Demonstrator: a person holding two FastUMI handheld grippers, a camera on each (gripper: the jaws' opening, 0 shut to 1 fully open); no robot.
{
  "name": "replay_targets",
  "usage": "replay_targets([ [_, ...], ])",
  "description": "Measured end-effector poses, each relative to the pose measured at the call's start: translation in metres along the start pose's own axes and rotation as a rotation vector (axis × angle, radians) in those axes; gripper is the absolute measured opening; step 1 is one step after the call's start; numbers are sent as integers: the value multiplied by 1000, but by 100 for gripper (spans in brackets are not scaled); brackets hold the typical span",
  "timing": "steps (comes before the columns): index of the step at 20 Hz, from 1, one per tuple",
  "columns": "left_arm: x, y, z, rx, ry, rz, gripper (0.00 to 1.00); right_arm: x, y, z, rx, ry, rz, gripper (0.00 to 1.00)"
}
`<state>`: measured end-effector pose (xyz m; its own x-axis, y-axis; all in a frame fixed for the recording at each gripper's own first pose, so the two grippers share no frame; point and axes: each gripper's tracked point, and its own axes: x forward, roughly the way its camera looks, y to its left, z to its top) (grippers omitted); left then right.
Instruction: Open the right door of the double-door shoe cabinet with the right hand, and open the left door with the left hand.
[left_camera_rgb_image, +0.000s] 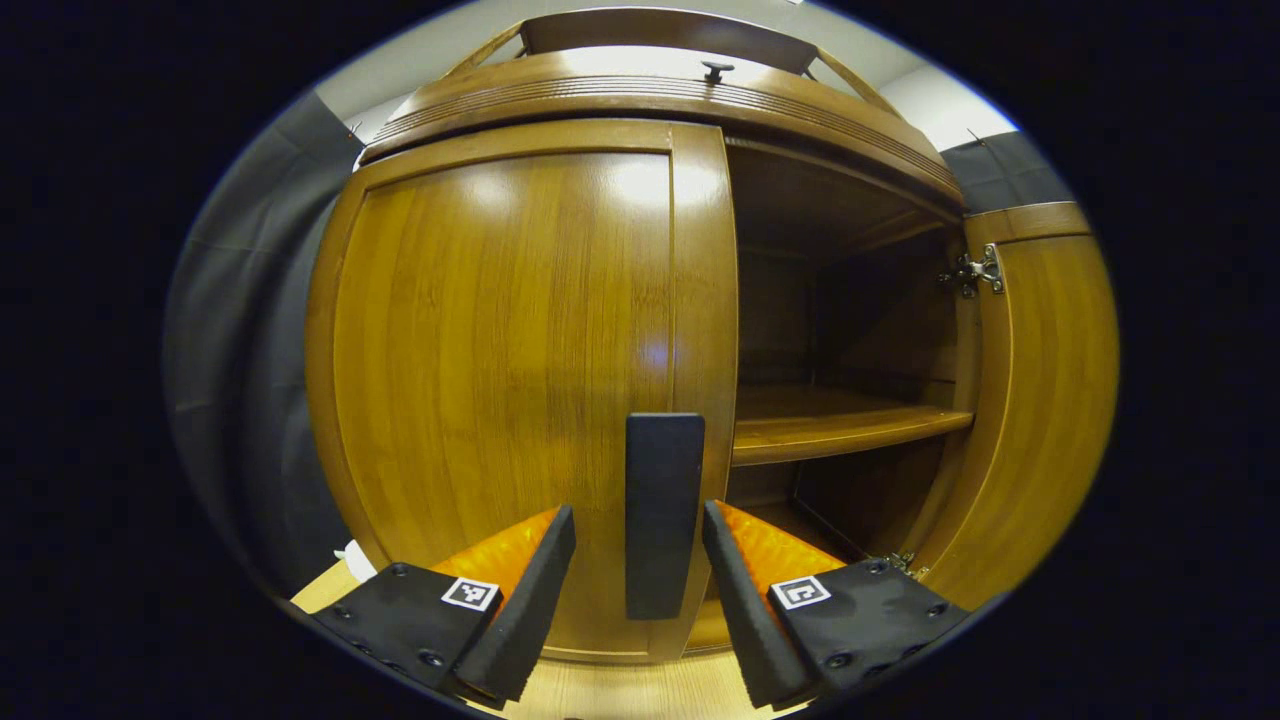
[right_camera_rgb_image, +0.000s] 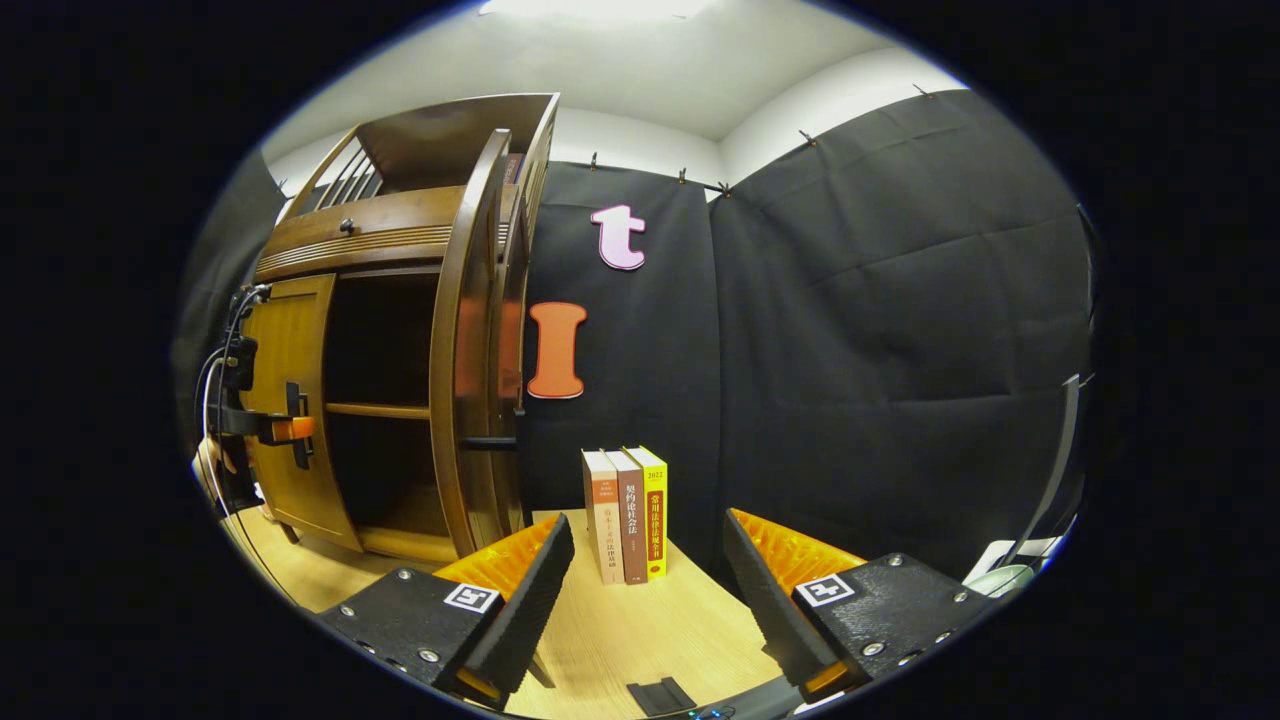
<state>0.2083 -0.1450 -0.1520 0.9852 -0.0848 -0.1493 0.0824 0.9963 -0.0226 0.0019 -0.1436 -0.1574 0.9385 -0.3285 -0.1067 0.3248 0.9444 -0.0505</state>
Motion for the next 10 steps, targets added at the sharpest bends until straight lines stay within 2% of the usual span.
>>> replay_targets([
  [1,3,-2,-1,-3,-6,-8,75,0,-2,0,4,-1,-3,87],
  [3,3,-7,0,-17,-14,-31,58,2,-3,-2,8,1,-7,92],
  [8,-3,-9,-3,-40,-21,-39,32,-2,2,-5,5,11,4,92],
  [9,-6,-9,-2,-27,-15,-42,30,-4,4,-5,4,11,8,92],
  [10,-10,-9,-3,-17,-15,-49,32,-5,6,-4,3,12,15,92],
])
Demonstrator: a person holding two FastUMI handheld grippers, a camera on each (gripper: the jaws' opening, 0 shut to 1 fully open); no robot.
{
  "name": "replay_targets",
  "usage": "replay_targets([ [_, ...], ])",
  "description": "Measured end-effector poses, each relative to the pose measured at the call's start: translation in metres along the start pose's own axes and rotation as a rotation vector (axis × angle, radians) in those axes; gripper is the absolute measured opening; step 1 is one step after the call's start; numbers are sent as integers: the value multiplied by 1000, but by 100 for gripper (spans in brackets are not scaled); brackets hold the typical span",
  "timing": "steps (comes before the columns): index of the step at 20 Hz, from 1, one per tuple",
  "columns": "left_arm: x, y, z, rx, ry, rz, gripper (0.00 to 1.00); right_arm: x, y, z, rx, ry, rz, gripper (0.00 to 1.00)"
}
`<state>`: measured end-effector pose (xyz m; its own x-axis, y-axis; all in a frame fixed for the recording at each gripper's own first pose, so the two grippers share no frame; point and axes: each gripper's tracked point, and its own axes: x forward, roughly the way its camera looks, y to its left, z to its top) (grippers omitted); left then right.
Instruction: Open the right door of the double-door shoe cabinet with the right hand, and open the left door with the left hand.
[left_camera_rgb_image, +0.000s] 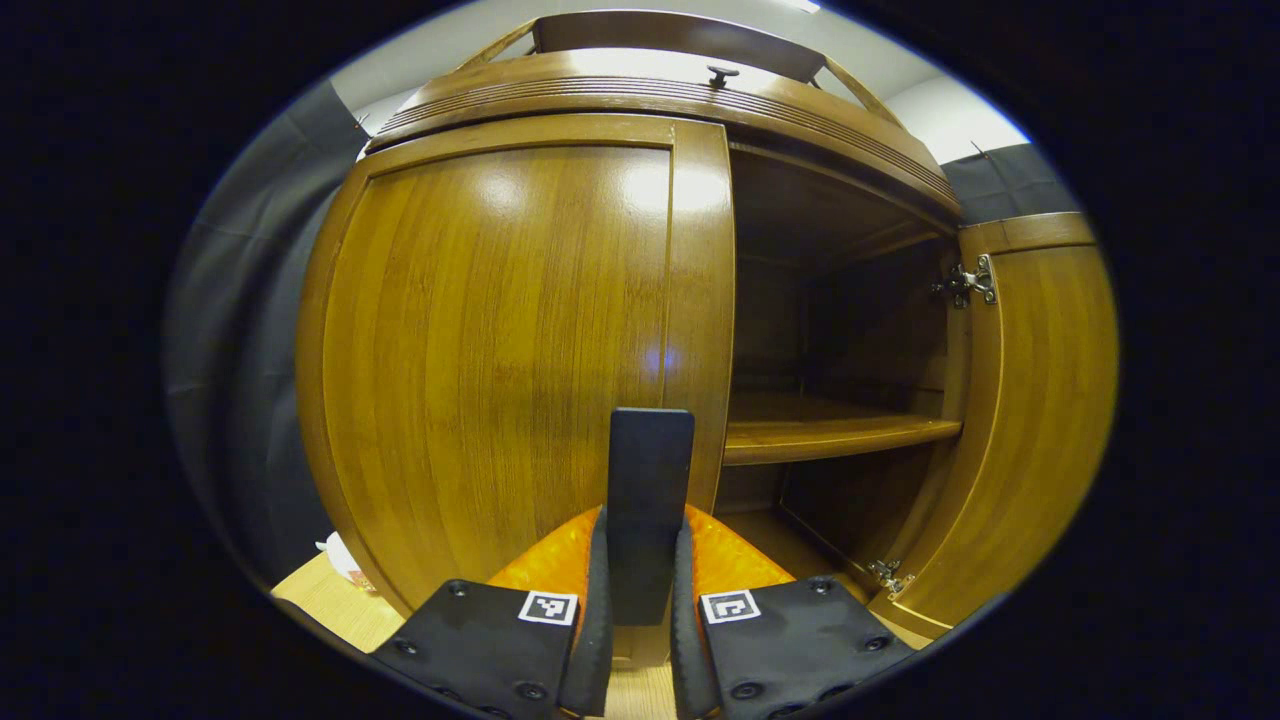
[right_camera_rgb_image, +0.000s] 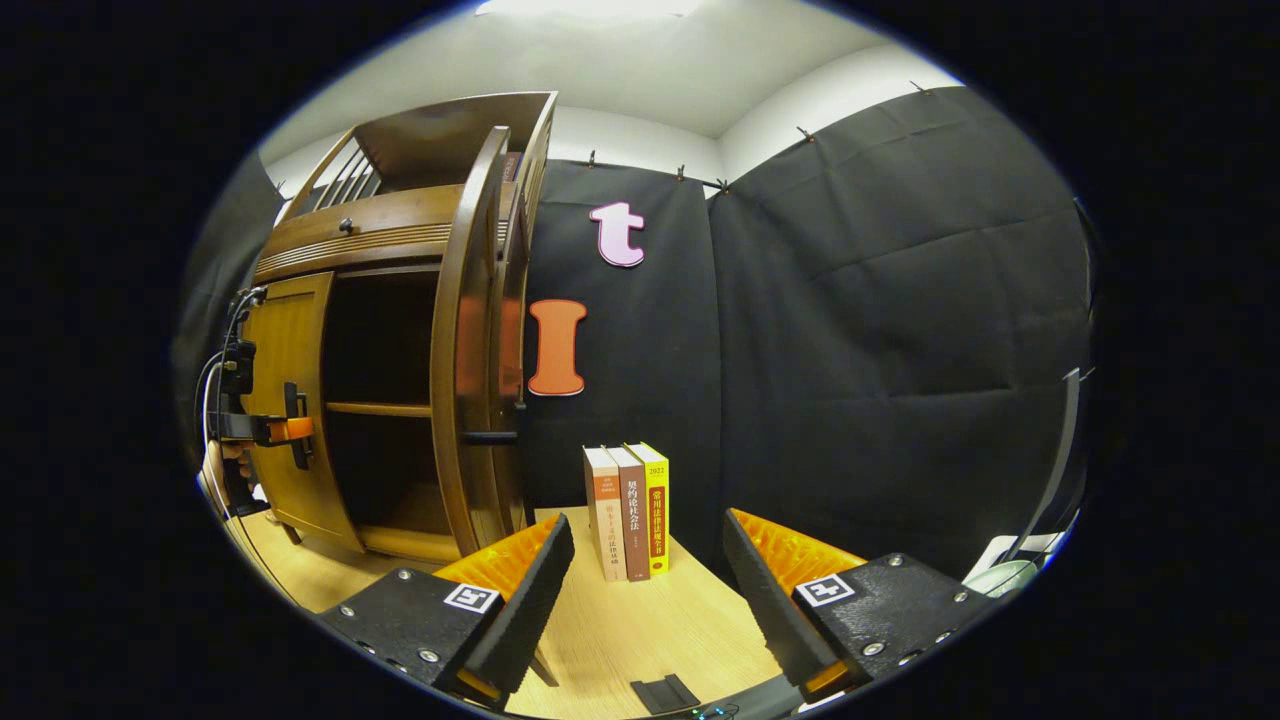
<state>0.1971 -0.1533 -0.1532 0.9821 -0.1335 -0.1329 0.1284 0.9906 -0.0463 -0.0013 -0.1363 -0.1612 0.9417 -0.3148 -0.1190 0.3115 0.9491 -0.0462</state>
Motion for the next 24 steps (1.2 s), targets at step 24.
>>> replay_targets([
  [24,-176,81,3,5,12,-128,26,-61,107,62,40,-71,141,92],
])
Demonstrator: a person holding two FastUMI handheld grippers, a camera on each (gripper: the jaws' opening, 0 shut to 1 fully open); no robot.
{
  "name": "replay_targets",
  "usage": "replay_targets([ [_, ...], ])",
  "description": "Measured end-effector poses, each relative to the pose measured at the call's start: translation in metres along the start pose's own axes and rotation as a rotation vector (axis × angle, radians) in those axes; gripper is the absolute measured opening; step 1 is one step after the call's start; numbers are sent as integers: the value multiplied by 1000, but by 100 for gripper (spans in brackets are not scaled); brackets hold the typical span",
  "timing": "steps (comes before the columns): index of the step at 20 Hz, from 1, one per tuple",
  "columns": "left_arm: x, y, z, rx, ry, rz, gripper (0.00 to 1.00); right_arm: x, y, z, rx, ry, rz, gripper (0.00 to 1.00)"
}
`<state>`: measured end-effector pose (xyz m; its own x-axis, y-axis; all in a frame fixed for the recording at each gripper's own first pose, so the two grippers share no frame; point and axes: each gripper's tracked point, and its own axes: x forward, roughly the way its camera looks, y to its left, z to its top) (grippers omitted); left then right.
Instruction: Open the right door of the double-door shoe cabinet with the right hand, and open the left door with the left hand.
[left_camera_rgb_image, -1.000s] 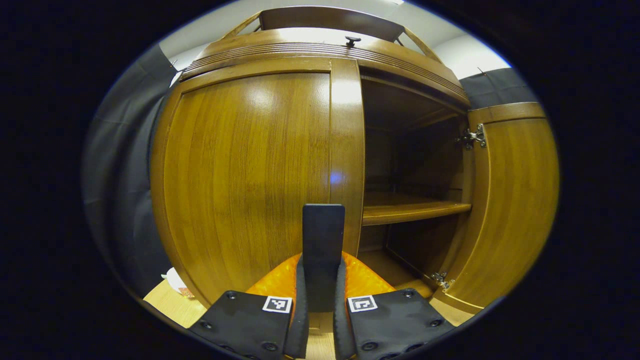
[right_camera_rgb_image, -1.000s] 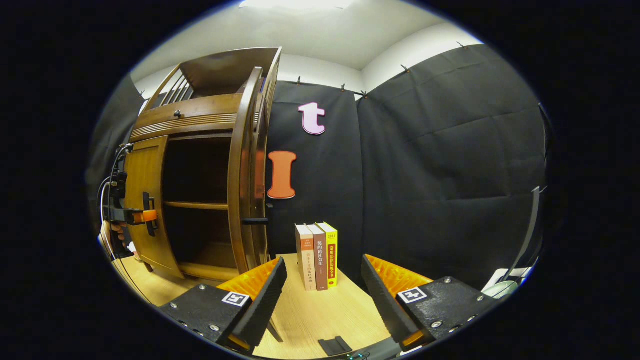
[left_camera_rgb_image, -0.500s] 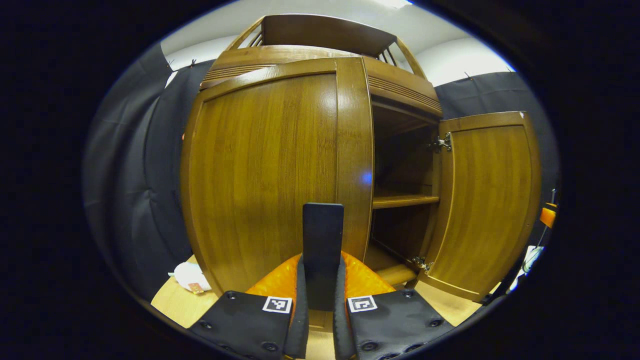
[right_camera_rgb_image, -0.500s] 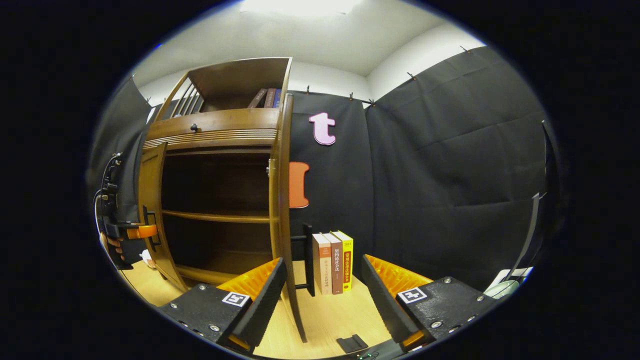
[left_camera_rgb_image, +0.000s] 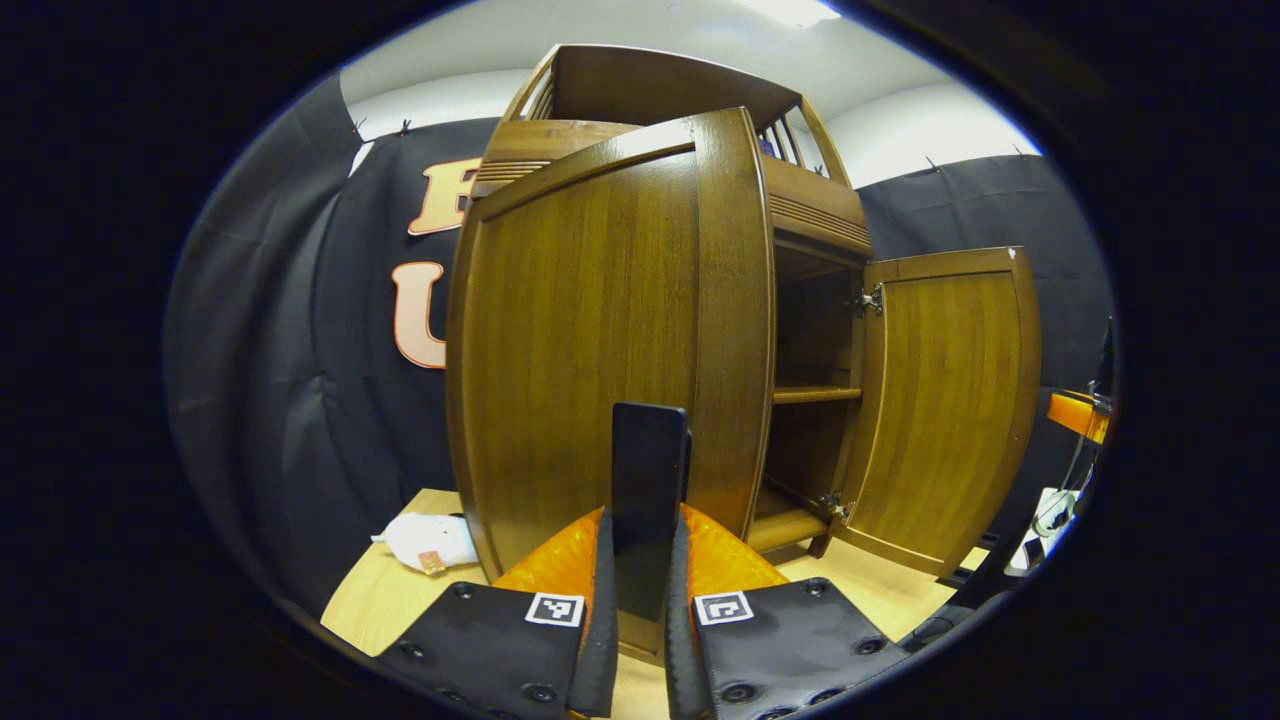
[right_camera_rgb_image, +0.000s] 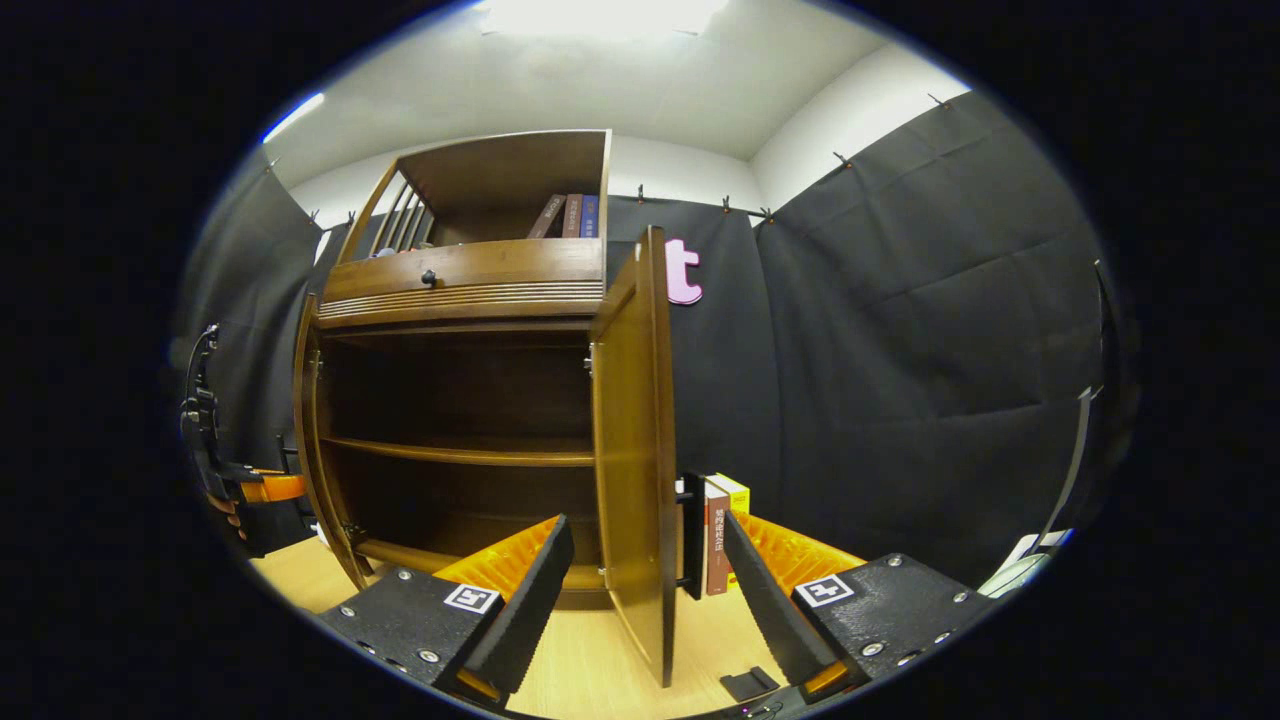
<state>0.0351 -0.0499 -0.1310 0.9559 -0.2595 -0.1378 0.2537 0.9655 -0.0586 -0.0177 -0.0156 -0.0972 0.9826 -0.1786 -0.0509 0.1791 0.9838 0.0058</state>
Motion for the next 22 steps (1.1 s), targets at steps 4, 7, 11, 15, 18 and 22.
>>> replay_targets([
  [4,-16,18,-5,-15,18,16,26,-4,22,5,0,-13,31,92],
  [7,-29,34,0,-9,15,33,25,-1,42,9,8,-19,60,92],
  [11,-44,60,-3,-10,5,63,19,1,66,6,-3,-10,88,92],
  [15,-56,86,-4,-15,6,98,18,3,84,9,-14,-15,111,92],
  [18,-66,117,-5,24,10,175,11,7,99,9,0,-19,127,92],
  [22,-73,122,-13,-29,20,147,10,12,123,7,-15,-7,159,92],
])
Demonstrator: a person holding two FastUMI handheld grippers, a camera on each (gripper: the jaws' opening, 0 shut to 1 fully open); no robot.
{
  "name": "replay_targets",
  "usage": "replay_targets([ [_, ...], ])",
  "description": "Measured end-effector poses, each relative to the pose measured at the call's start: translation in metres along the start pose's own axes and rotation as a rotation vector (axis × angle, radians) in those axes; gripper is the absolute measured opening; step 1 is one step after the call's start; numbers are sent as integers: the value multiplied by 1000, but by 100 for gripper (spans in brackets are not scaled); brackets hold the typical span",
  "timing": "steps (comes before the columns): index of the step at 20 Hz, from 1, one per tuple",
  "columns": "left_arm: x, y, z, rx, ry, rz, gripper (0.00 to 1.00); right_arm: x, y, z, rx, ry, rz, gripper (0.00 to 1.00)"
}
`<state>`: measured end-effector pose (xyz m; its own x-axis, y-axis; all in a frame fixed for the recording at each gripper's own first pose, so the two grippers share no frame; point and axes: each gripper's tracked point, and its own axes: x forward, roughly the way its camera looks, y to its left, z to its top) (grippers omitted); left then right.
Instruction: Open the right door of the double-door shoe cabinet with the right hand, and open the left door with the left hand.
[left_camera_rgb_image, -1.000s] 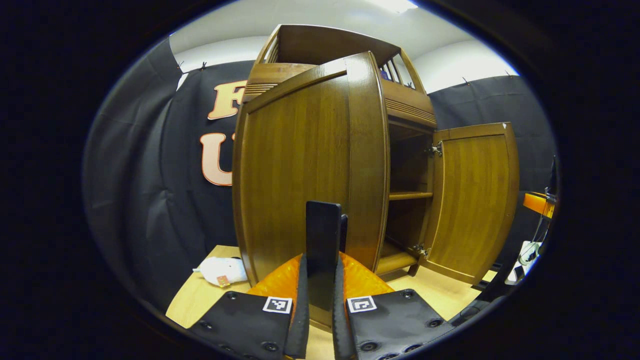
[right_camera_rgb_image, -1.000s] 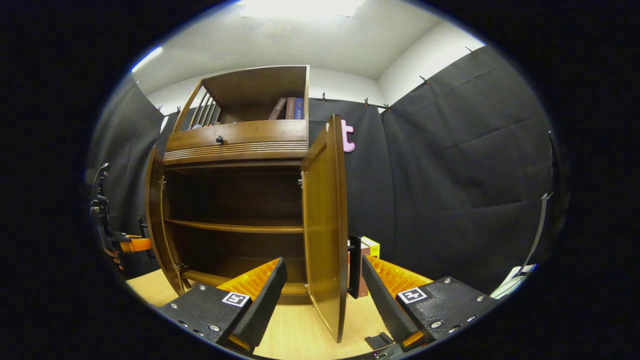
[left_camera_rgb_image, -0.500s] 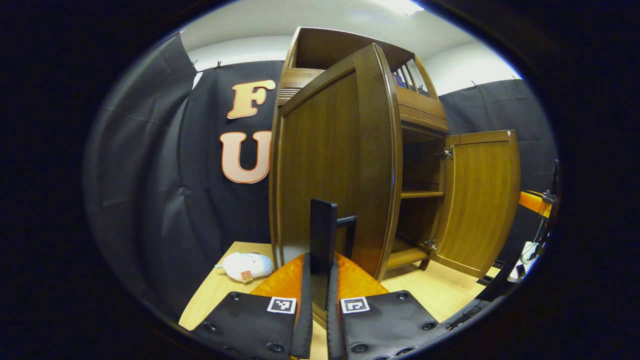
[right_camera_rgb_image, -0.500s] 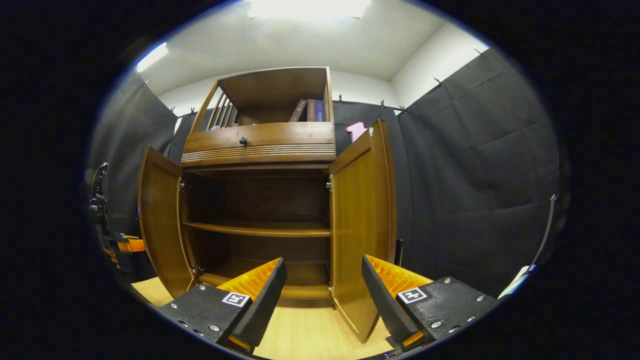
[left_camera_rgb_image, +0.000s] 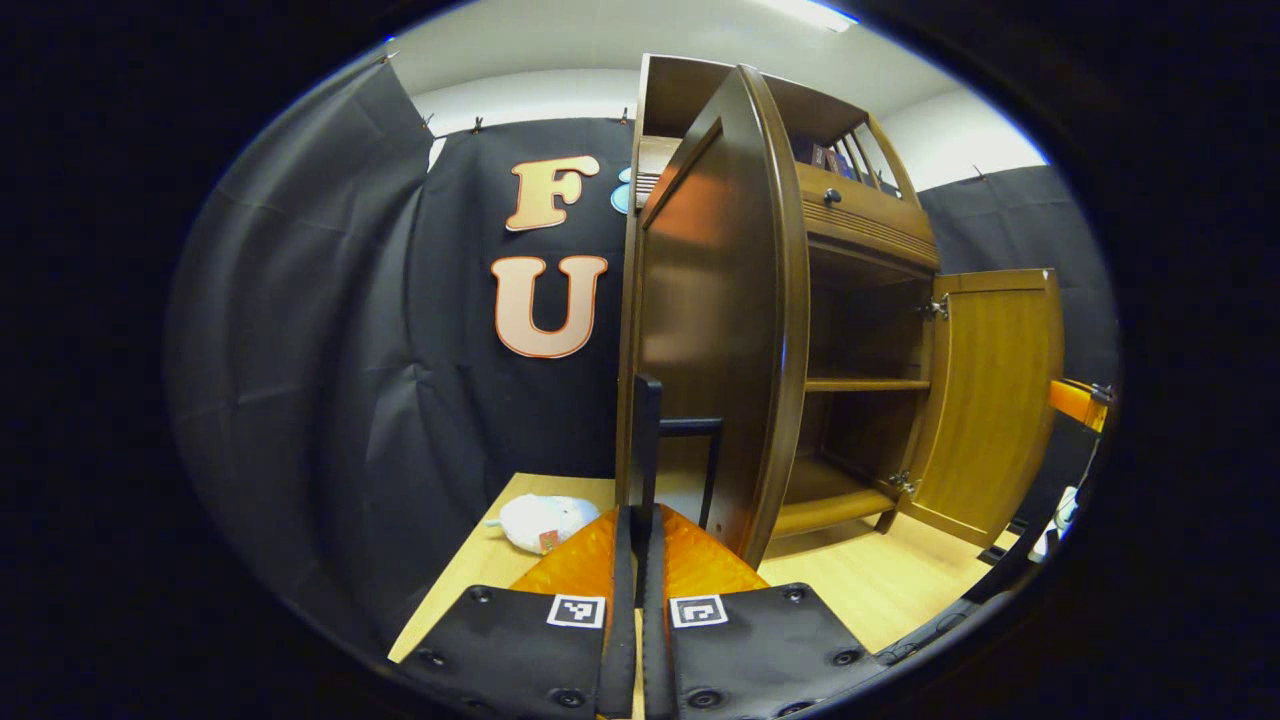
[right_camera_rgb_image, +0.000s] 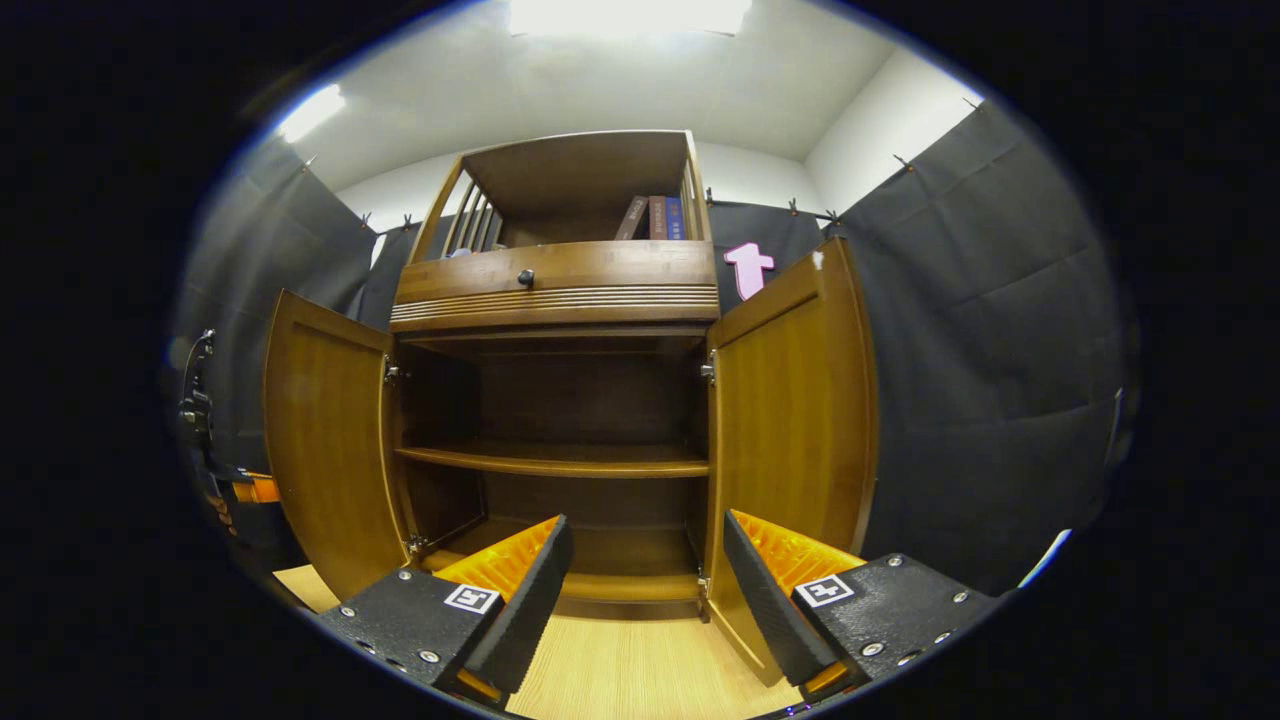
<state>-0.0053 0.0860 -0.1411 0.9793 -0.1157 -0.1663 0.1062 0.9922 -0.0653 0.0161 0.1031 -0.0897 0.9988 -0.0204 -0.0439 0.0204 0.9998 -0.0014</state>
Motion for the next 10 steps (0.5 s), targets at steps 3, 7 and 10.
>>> replay_targets([
  [3,-1,6,0,24,1,5,10,1,13,2,-10,-4,18,97],
  [7,-2,13,0,17,4,3,10,1,23,5,-19,-13,27,97],
  [10,-5,21,-1,4,4,9,12,2,32,6,-22,-13,42,97],
])
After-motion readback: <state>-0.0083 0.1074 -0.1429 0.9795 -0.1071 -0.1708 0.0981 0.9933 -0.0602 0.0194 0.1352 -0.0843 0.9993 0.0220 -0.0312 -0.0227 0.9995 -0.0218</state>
